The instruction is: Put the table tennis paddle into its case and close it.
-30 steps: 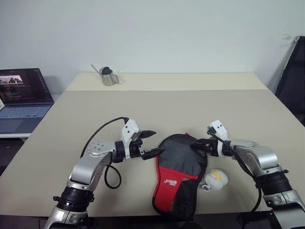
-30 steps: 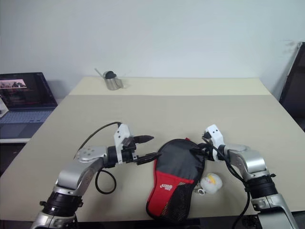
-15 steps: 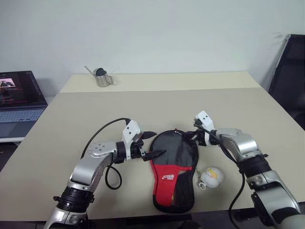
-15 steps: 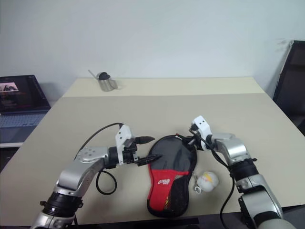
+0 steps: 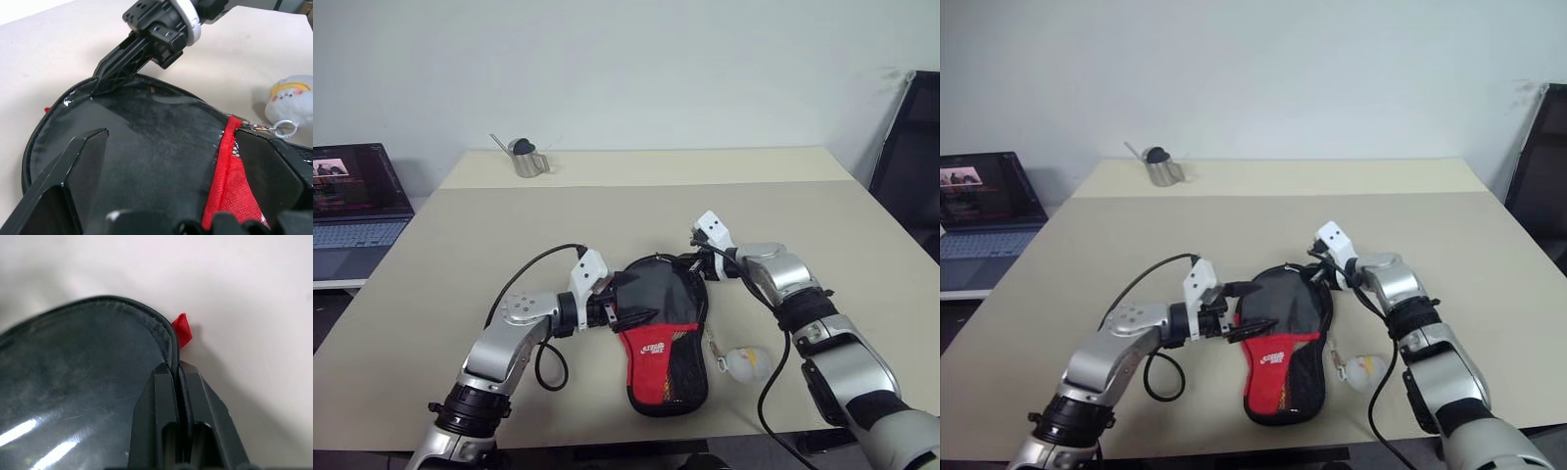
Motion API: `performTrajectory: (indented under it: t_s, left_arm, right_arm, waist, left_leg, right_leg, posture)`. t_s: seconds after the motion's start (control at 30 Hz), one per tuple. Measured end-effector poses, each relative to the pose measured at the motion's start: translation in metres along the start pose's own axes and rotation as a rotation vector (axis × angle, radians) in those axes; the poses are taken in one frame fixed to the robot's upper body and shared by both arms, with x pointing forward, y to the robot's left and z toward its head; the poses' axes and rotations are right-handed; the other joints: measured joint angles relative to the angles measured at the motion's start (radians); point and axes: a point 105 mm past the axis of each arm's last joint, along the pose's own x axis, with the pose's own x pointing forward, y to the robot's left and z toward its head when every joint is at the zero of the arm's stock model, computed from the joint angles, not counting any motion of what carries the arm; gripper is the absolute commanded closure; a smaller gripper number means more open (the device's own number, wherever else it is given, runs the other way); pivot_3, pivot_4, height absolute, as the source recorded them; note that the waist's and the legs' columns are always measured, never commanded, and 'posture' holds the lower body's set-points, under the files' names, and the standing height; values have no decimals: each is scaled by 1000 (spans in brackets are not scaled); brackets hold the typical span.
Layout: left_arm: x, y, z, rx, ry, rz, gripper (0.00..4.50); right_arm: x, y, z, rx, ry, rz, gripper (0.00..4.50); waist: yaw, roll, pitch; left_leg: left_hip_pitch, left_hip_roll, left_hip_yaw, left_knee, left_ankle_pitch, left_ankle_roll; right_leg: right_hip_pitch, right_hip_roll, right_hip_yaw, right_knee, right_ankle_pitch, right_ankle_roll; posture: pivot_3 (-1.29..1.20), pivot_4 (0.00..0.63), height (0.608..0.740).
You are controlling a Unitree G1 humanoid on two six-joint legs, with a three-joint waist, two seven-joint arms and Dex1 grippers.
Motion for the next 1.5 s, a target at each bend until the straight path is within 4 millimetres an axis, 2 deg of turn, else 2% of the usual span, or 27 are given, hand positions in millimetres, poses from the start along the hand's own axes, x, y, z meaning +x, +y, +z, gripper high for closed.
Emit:
performTrajectory:
  t_s: [0.1,0.27,0.33,0.37,0.47,0.5,0.57,0.7,0.8,0.87,1.03,1.2,1.5]
  left_arm:
    - [0,0,1,5,-1,-1,0]
    - [4,-1,1,16,0,-17,0]
    - [7,-1,2,36,3,-25,0]
    - [9,0,1,48,11,-33,0]
    - [16,2,-2,92,36,-55,0]
    - [20,2,-2,104,38,-68,0]
    - [27,4,-6,118,51,-81,0]
    - [39,10,-13,130,72,-112,0]
    - [56,9,-13,161,68,-158,0]
    - [63,8,-17,167,78,-179,0]
    - [81,-5,-19,200,67,-254,0]
    - [86,-6,-21,214,68,-274,0]
    - [89,-7,-21,233,65,-295,0]
  right_arm:
    - [0,-1,-1,-10,11,-7,3854]
    - [0,-3,0,33,-15,-26,2091]
    - [-2,0,13,118,-94,-10,1450]
    - [-6,2,27,153,-159,6,1081]
    - [-29,8,60,166,-289,38,50]
    - [-39,10,63,161,-306,48,50]
    - [-56,19,53,166,-293,83,50]
    - [-82,41,9,186,-162,146,50]
    - [-112,69,-20,142,-45,205,50]
    - [-126,81,-28,101,5,228,17]
    - [-158,89,-40,37,85,195,17]
    - [-167,102,-57,-3,148,209,17]
    - [-149,106,-75,-140,203,219,17]
  waist:
    - [0,0,0]
    - [0,0,0]
    - [0,0,0]
    - [1,1,0]
    - [7,1,0]
    - [12,1,0]
    - [26,1,0]
    - [31,1,1]
    - [33,2,1]
    - [24,2,1]
    - [18,2,1]
    - [20,2,1]
    - [23,1,1]
  left_leg:
    - [0,0,0,0,0,0]
    - [0,0,0,0,0,0]
    - [0,0,0,0,0,0]
    - [0,0,0,0,0,0]
    - [0,0,-1,0,0,0]
    - [0,0,-1,0,0,0]
    - [-1,-1,-1,0,0,0]
    - [-3,-2,-2,4,0,0]
    - [-6,-2,-3,7,-1,2]
    - [-6,-2,-3,9,-2,4]
    - [-5,-2,-3,9,-3,5]
    - [-5,-2,-3,11,-3,5]
    - [-4,-2,-3,11,-3,5]
  right_leg:
    - [0,0,0,0,0,0]
    - [0,0,0,1,0,0]
    - [0,0,0,1,0,0]
    - [0,0,0,2,0,0]
    - [0,0,-1,1,0,0]
    - [0,0,-1,1,0,0]
    - [0,0,-1,0,0,0]
    - [0,0,-1,0,0,0]
    - [0,0,-2,-1,0,0]
    - [0,0,-2,-1,0,0]
    - [0,1,-2,1,0,1]
    - [1,1,-1,1,-3,5]
    - [1,1,-1,1,-3,6]
  posture:
    - [0,150,740]
    - [0,150,740]
    - [0,150,740]
    - [0,150,740]
    - [0,150,740]
    - [0,150,740]
    - [0,150,740]
    - [0,150,740]
    - [0,150,740]
    - [0,150,740]
    - [0,150,740]
    - [0,150,740]
    - [0,150,740]
